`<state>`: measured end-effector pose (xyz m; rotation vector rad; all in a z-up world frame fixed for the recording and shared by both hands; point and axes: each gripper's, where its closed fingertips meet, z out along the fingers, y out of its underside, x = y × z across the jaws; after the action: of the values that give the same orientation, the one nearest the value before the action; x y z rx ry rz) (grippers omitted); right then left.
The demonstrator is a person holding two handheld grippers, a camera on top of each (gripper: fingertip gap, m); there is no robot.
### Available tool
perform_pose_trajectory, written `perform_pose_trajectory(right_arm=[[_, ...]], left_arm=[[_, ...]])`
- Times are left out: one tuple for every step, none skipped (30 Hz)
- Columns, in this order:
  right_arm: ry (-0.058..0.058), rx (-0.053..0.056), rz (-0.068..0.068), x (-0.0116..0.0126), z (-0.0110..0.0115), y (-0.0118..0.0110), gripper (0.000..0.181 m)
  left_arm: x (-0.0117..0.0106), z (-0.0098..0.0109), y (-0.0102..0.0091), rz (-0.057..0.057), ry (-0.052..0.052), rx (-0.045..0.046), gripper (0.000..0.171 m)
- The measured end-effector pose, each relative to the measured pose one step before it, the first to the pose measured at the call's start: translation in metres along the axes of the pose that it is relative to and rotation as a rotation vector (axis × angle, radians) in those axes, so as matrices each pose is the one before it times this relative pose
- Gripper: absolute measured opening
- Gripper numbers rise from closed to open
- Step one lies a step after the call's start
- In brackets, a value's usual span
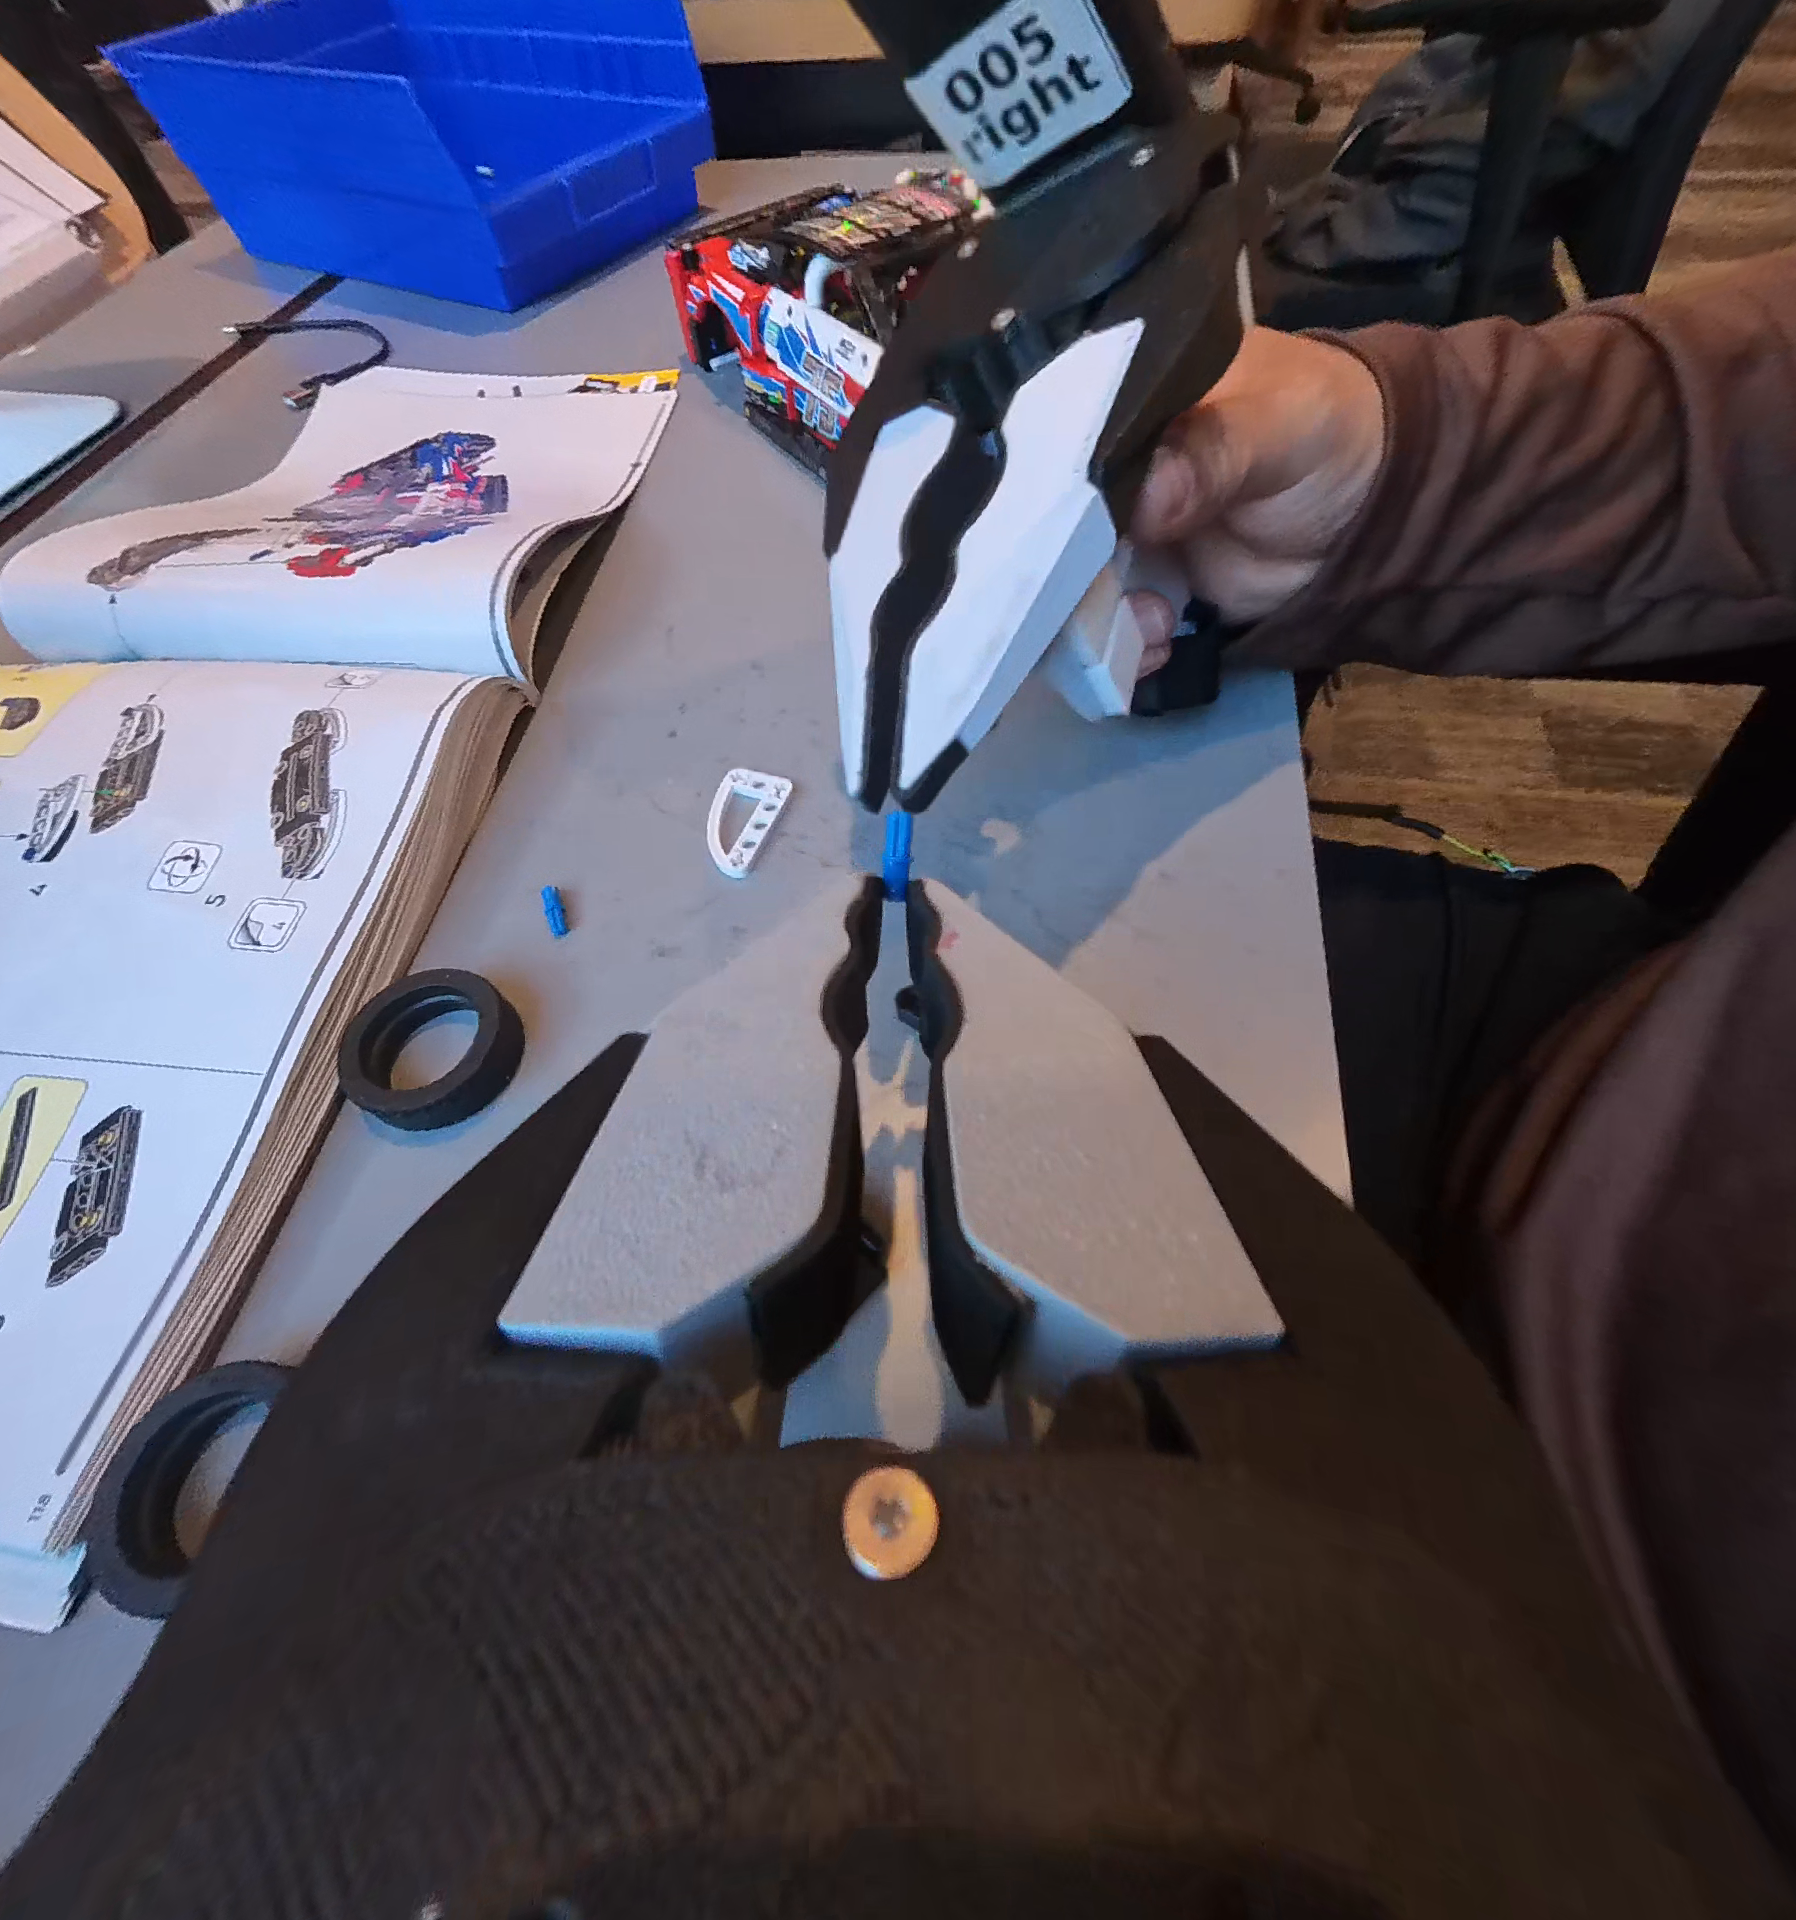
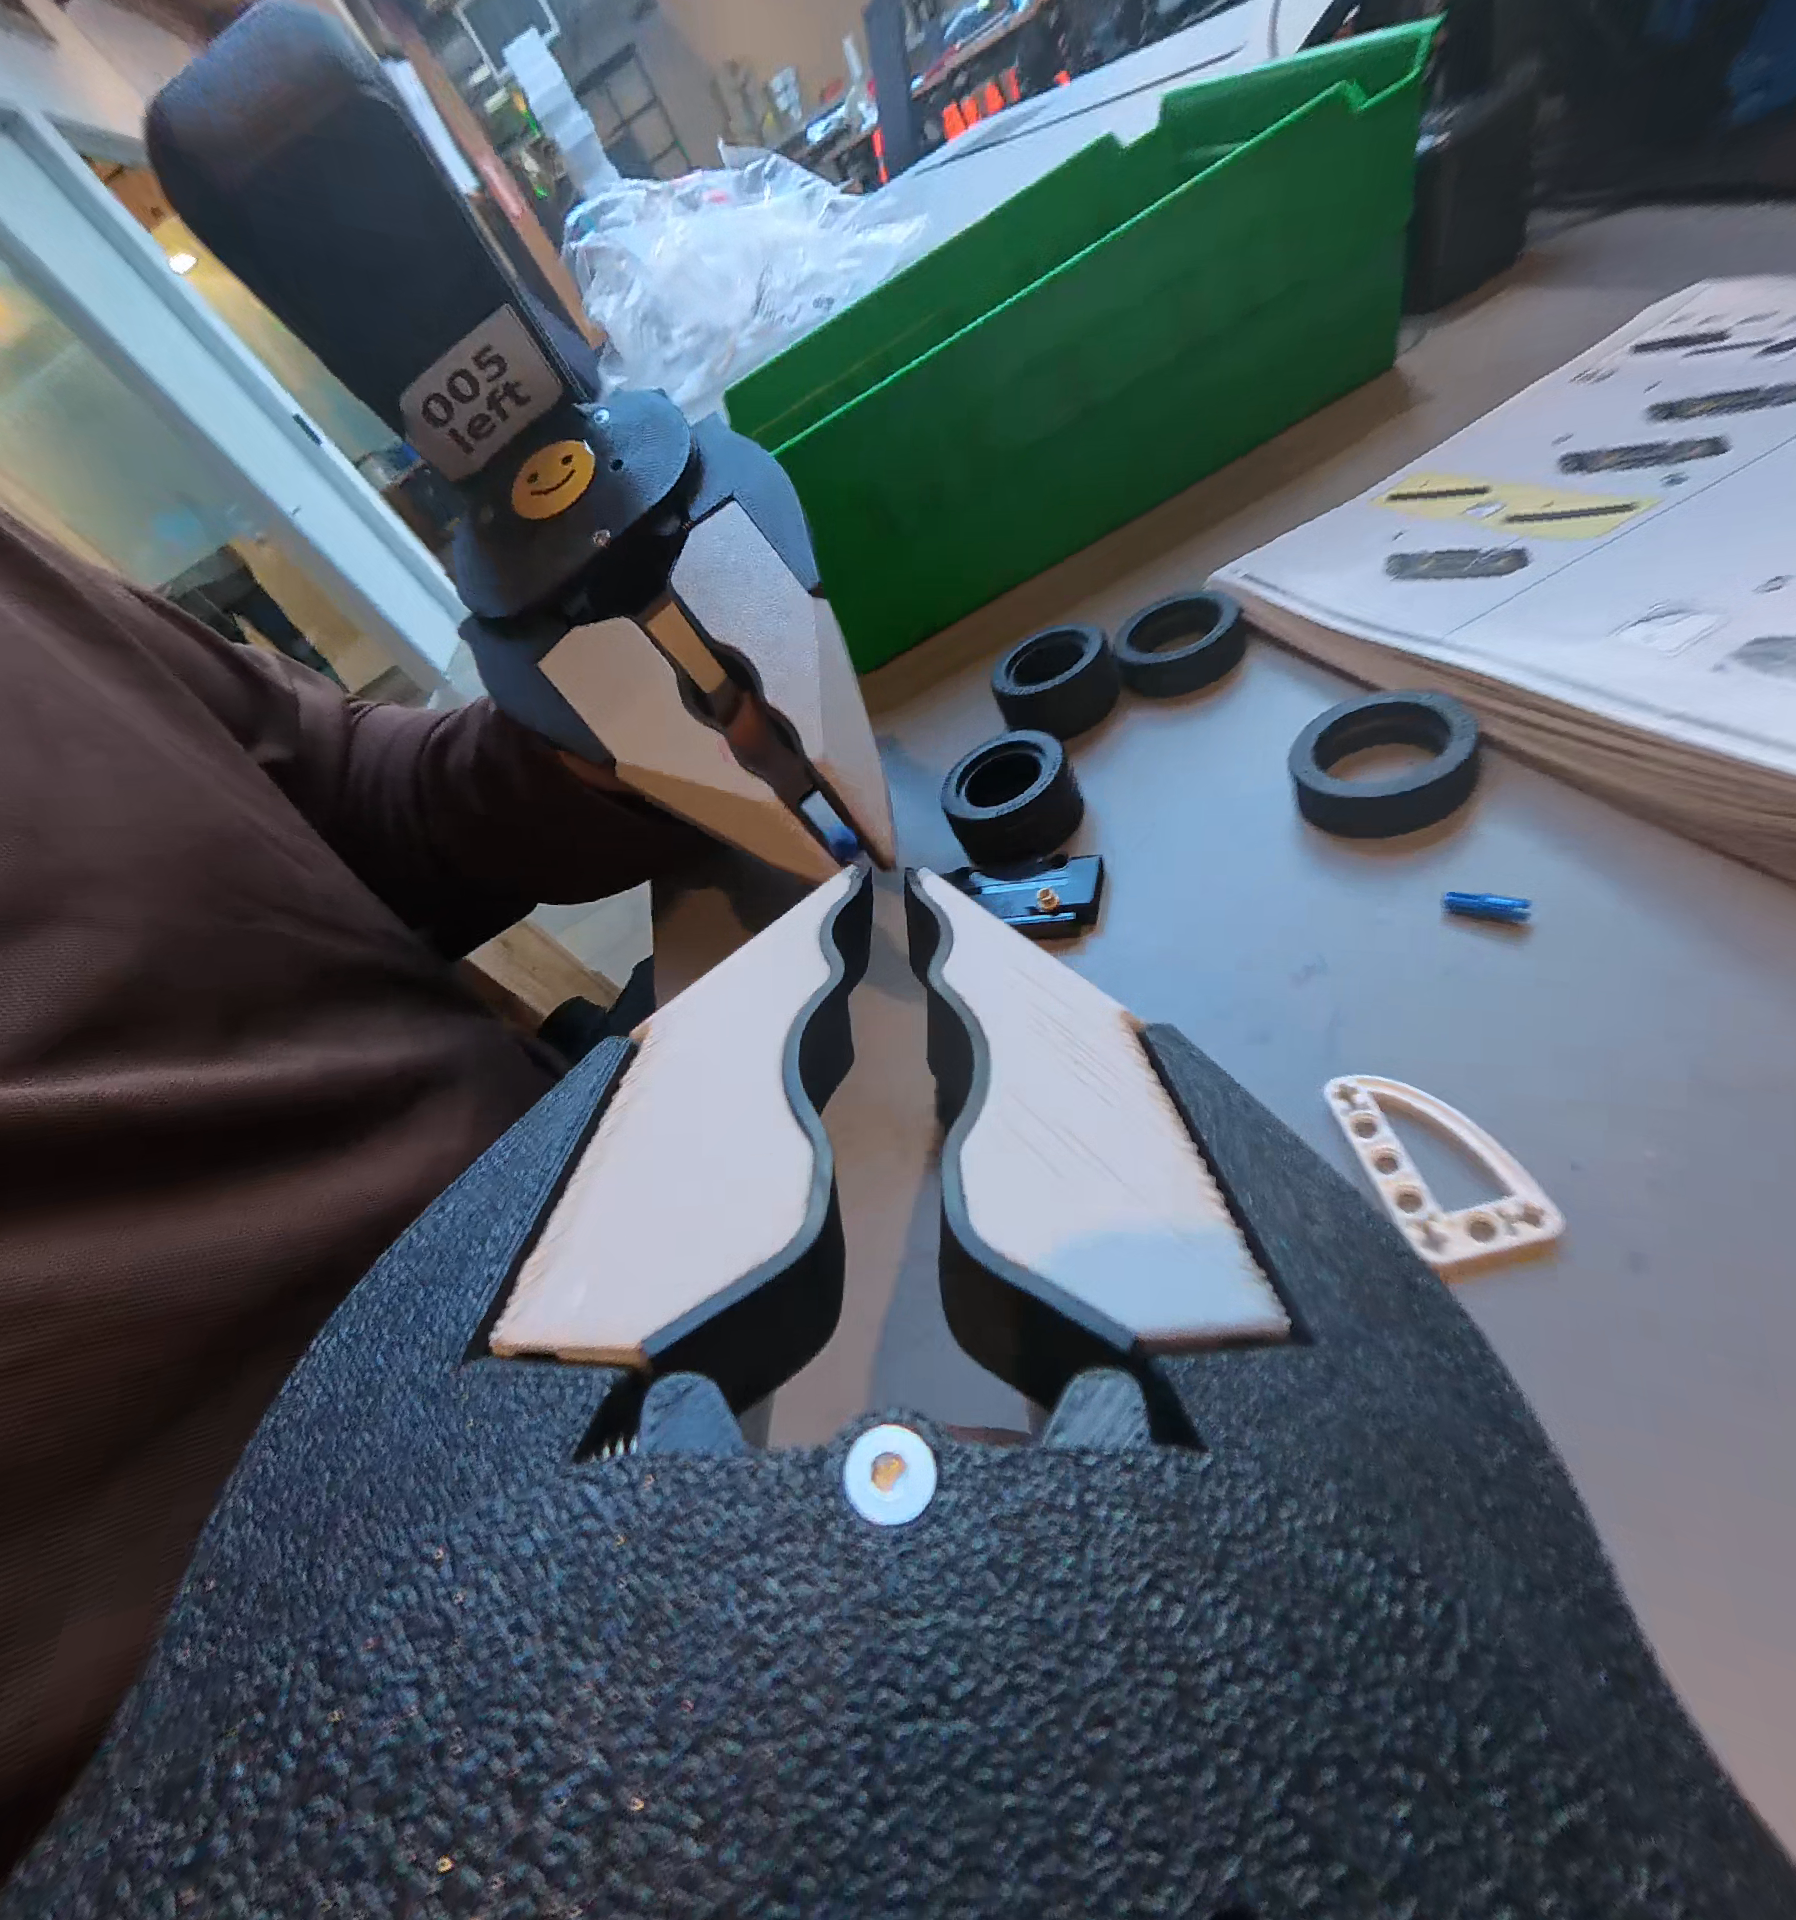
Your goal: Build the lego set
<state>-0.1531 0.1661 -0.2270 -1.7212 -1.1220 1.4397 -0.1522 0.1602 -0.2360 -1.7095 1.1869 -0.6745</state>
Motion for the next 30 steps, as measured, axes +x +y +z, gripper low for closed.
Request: perform_pose_trajectory(right_arm=[[-0.0096, -0.007, 0.0024, -0.00176, 0.00231, 0.00168, 0.005], [-0.0005, -0.0099, -0.0003, -0.00057, 0.00187, 0.00194, 0.005], [0.0106, -0.0126, -0.0016, 0.00132, 0.00085, 0.00225, 0.006], [0.024, -0.0201, 0.0019, 0.00346, -0.00024, 0.00313, 0.007], [0.0376, -0.0242, 0.0072, 0.00569, -0.00102, 0.00345, 0.01], [0.0492, -0.0311, 0.0134, 0.00665, -0.00103, 0.00404, 0.015], [0.0609, -0.046, 0.0156, 0.00672, -0.00059, 0.00578, 0.02], [0.0759, -0.0521, 0.0078, 0.00672, 0.00002, 0.00707, 0.026], [0.0875, -0.0458, 0.0014, 0.0064, 0.00051, 0.00744, 0.032], [0.0741, -0.0299, 0.0026, 0.00269, 0.00129, 0.00677, 0.038], [0.0539, -0.0098, 0.0145, -0.0011, 0.00205, 0.00533, 0.04], [0.0328, 0.0069, 0.0236, -0.00451, 0.00284, 0.00393, 0.041], [0.0157, 0.0074, 0.0243, -0.00664, 0.00362, 0.00377, 0.042], [0.023, -0.0038, 0.011, -0.00429, 0.00415, 0.00437, 0.045], [0.0423, -0.0029, -0.0104, 0.00032, 0.00424, 0.00271, 0.049], [0.0417, 0.0023, -0.0205, 0.00212, 0.00379, 0.00006, 0.048], [0.0222, -0.0029, -0.0119, 0.0008, 0.00245, -0.00172, 0.047], [-0.0019, -0.0146, -0.0117, -0.00139, 0.00252, -0.00169, 0.046], [-0.0091, -0.0147, -0.0243, -0.00169, 0.00253, -0.00093, 0.042], [-0.0251, -0.0141, -0.0389, -0.00363, 0.00219, 0.00029, 0.027], [-0.0499, -0.0138, -0.0441, -0.00681, 0.00133, 0.00089, 0.016], [-0.0521, -0.0095, -0.0501, -0.00648, 0.0, 0.001, 0.017], [-0.0379, -0.0102, -0.0641, -0.00394, -0.00155, 0.00212, 0.021], [-0.0103, -0.0138, -0.0667, 0.00051, -0.00395, 0.0033, 0.021], [0.0106, -0.021, -0.0577, 0.00332, -0.00573, 0.00412, 0.021], [0.0186, -0.0162, -0.0435, 0.00349, -0.00696, 0.00332, 0.024], [0.0115, -0.0056, -0.0246, 0.00112, -0.00713, 0.00177, 0.027], [0.0079, 0.0019, -0.002, -0.00029, -0.0062, 0.00061, 0.027], [0.0064, 0.0006, 0.0193, -0.00087, -0.00392, 0.00076, 0.027], [0.0024, -0.0066, 0.0308, -0.00199, -0.00142, 0.00177, 0.028]], left_arm=[[0.0014, 0.00116, 0.00188, 0.0175, -0.0061, -0.01184, 0.002], [0.0006, 0.00093, 0.00161, 0.0196, -0.0137, -0.00964, 0.002], [-0.00071, 0.00033, 0.00267, 0.0198, -0.0216, -0.01488, 0.002], [-0.00179, -0.00061, 0.00362, 0.0149, -0.0273, -0.01755, 0.002], [-0.00152, -0.00175, 0.00403, 0.0077, -0.0204, -0.01493, 0.002], [-0.00116, -0.00265, 0.00376, -0.0013, -0.0128, -0.00775, 0.002], [-0.00114, -0.00328, 0.00371, -0.0091, -0.0106, -0.00289, 0.002], [-0.00142, -0.00377, 0.00331, -0.0144, -0.0116, 0.00149, 0.002], [-0.00133, -0.00425, 0.0026, -0.0182, -0.0122, 0.00635, 0.002], [-0.00093, -0.00426, 0.0023, -0.0179, -0.0107, 0.00706, 0.002], [-0.00101, -0.00443, 0.00205, -0.0153, -0.0122, 0.00692, 0.002], [-0.0007, -0.00422, 0.00161, -0.0125, -0.0114, 0.00783, 0.002], [-0.00022, -0.00374, 0.00118, -0.0121, -0.009, 0.00761, 0.002], [-0.00004, -0.00317, 0.00078, -0.013, -0.0075, 0.00735, 0.002], [0.00064, -0.00251, 0.00039, -0.0124, -0.0029, 0.00751, 0.002], [0.00076, -0.00173, 0.00013, -0.0107, -0.0012, 0.00828, 0.002], [0.00086, -0.00093, 0.00026, -0.0087, 0.0019, 0.00765, 0.002], [0.00061, -0.0003, 0.00088, -0.0076, 0.0038, 0.0027, 0.002], [0.0001, 0.00013, 0.00135, -0.0063, 0.0029, -0.00227, 0.002], [0.00008, -0.00021, 0.00114, -0.007, 0.0025, -0.00298, 0.002], [0.00113, -0.001, 0.0004, -0.0063, 0.0079, 0.00072, 0.002], [0.00117, -0.00172, 0.00012, -0.0052, 0.0065, 0.00409, 0.002], [0.00038, -0.00201, 0.00003, -0.0027, 0.0008, 0.00603, 0.002], [0.00001, -0.00206, 0.00067, -0.0011, -0.0018, 0.00212, 0.002], [-0.0001, -0.00179, 0.001, -0.0014, -0.0026, -0.00102, 0.002], [0.00047, -0.00179, 0.00063, 0.0001, -0.0002, 0.00025, 0.002], [0.00083, -0.00175, -0.00001, 0.0032, 0.0003, 0.0036, 0.002], [0.00098, -0.00127, -0.00013, 0.0054, -0.0013, 0.00444, 0.002], [0.00073, -0.00067, 0.00014, 0.0052, -0.0037, 0.00138, 0.002], [0.0006, 0.00002, 0.00048, 0.0042, -0.0028, -0.00228, 0.002]])
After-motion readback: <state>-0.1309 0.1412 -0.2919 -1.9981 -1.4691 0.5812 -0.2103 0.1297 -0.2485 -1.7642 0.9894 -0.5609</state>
